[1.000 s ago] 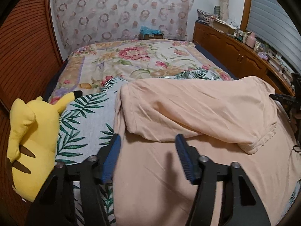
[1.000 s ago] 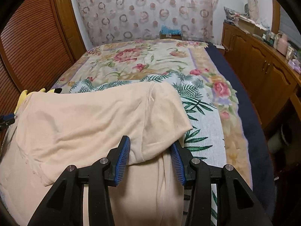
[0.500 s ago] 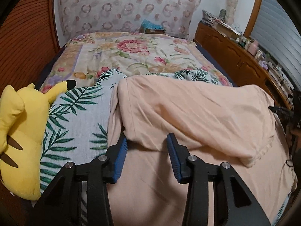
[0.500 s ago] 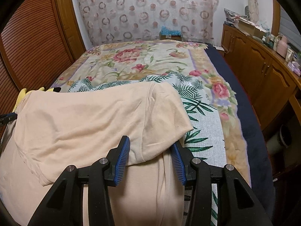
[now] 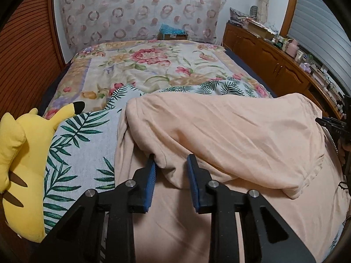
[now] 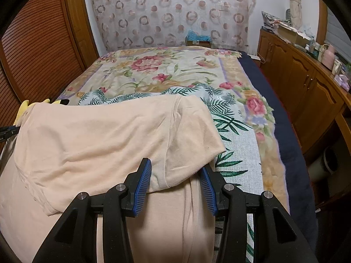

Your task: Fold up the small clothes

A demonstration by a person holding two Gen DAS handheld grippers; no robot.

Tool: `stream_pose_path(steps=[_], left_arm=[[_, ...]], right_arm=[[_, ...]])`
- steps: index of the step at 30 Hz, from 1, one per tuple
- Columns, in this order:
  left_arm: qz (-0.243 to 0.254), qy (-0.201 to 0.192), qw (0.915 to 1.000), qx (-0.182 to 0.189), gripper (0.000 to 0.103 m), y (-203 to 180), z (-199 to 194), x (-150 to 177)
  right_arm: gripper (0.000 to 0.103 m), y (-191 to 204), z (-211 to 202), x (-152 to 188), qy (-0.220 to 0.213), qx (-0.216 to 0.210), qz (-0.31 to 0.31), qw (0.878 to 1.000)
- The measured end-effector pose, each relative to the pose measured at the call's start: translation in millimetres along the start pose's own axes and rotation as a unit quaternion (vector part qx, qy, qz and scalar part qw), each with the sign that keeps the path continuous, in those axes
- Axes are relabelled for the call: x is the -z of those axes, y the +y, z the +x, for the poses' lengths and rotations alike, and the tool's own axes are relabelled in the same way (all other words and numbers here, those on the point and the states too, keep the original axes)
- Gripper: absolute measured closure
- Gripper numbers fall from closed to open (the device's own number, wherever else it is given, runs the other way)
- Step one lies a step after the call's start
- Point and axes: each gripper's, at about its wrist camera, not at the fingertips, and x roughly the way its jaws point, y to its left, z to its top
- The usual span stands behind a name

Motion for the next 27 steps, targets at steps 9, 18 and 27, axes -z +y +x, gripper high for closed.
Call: stream_pose_path(steps=[9,18,27], left_arm=[[0.019,-0.006,0.9997,-0.014,0.099,-1.7,-0.8,-0.5],[0.012,-0.081,0.9966,-0.008,0.100,-1.2,-45.5,-7.1],[0.009,-0.126,0.9919,-0.004,0.101,-0.7,-80.2,-11.8]], right_arm=[[0.091,4.3,-1.8,-6.6,0.003,-0.007,-0.027,1.000],[0.099,8.5,-43.1,-16.1,-0.067,-0.008,-0.057,0.996],[0.101,8.4,-67.0,-3.2,-0.096,0.006,-0.045,0.994]])
